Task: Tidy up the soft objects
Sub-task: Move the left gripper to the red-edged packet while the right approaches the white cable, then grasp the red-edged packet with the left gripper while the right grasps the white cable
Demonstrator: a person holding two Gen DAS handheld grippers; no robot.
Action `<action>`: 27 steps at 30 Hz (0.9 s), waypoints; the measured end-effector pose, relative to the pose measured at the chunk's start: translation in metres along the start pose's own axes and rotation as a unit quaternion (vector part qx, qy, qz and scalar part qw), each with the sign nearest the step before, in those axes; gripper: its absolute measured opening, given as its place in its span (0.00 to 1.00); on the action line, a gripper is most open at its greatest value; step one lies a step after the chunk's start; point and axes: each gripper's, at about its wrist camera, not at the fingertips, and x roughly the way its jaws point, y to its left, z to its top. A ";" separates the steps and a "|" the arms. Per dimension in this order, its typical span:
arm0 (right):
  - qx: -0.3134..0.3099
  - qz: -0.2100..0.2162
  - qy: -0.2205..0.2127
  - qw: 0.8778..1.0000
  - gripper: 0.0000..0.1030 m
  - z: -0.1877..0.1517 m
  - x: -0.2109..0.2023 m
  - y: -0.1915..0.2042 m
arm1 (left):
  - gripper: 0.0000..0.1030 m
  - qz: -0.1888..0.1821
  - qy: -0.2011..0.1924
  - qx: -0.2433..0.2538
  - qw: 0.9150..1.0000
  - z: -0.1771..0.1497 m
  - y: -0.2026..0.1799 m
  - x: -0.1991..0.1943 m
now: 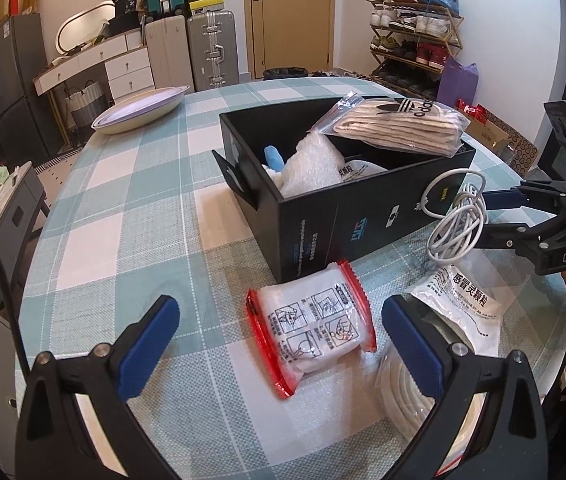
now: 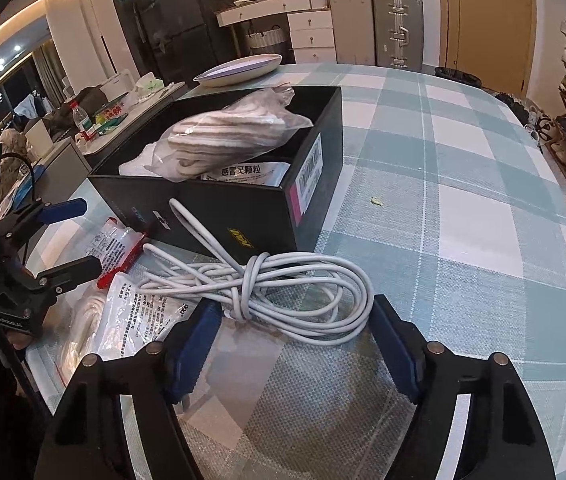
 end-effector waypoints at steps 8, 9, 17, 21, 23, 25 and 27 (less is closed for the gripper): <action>-0.009 -0.002 -0.009 1.000 0.74 -0.002 -0.005 -0.001 | 0.98 -0.002 0.007 -0.015 1.000 0.000 0.001 0.006; -0.010 -0.002 -0.010 1.000 0.74 -0.003 -0.006 -0.001 | 0.98 -0.005 0.008 -0.016 1.000 0.000 0.000 0.006; -0.016 -0.002 -0.014 1.000 0.72 -0.005 -0.012 -0.002 | 0.63 -0.028 0.027 -0.008 0.999 -0.005 -0.008 0.011; -0.016 -0.001 -0.004 1.000 0.72 -0.006 -0.008 -0.001 | 0.53 -0.038 0.021 0.000 0.999 -0.006 -0.013 0.007; -0.013 0.001 -0.001 1.000 0.72 -0.007 -0.005 -0.001 | 0.52 -0.039 0.017 0.002 0.999 -0.006 -0.014 0.003; -0.006 0.005 0.003 1.000 0.74 -0.006 -0.003 -0.002 | 0.51 -0.041 0.012 0.006 0.999 -0.005 -0.016 0.000; -0.004 0.006 0.002 1.000 0.77 -0.006 -0.001 -0.002 | 0.51 -0.045 0.009 0.008 0.999 -0.005 -0.017 -0.003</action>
